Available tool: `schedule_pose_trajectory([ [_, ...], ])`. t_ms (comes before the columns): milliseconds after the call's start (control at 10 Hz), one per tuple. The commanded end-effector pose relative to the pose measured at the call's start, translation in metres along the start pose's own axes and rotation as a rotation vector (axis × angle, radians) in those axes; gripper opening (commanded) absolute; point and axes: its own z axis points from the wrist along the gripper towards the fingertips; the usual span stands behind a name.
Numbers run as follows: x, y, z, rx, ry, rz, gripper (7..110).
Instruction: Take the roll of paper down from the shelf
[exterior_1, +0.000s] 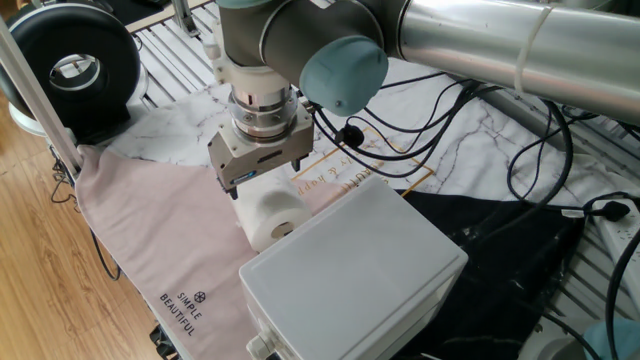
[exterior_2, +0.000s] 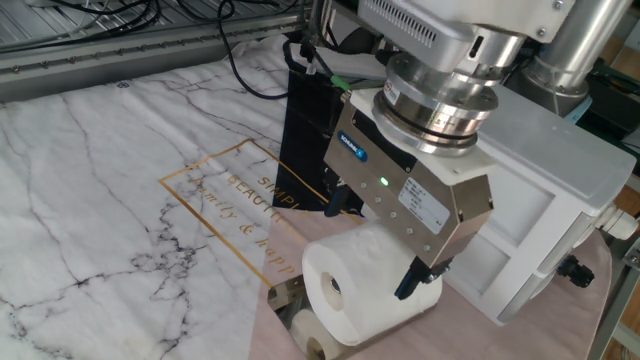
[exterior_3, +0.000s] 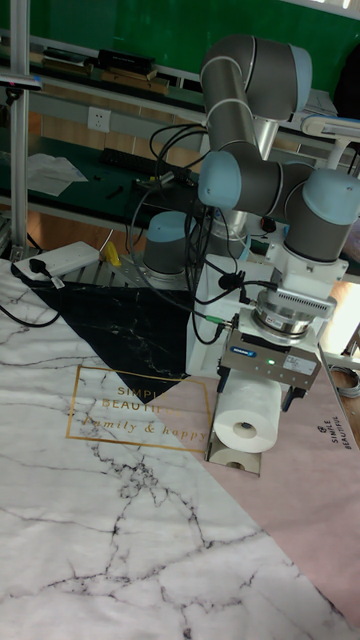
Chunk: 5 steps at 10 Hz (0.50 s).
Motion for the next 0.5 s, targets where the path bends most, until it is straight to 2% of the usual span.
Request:
schedule_pose_trajectory([
  [0, 0.0076, 0.0053, 0.0011, -0.024, 0.052, -0.016, 107],
  [400, 0.0148, 0.0033, 0.0060, -0.020, 0.102, -0.033, 107],
])
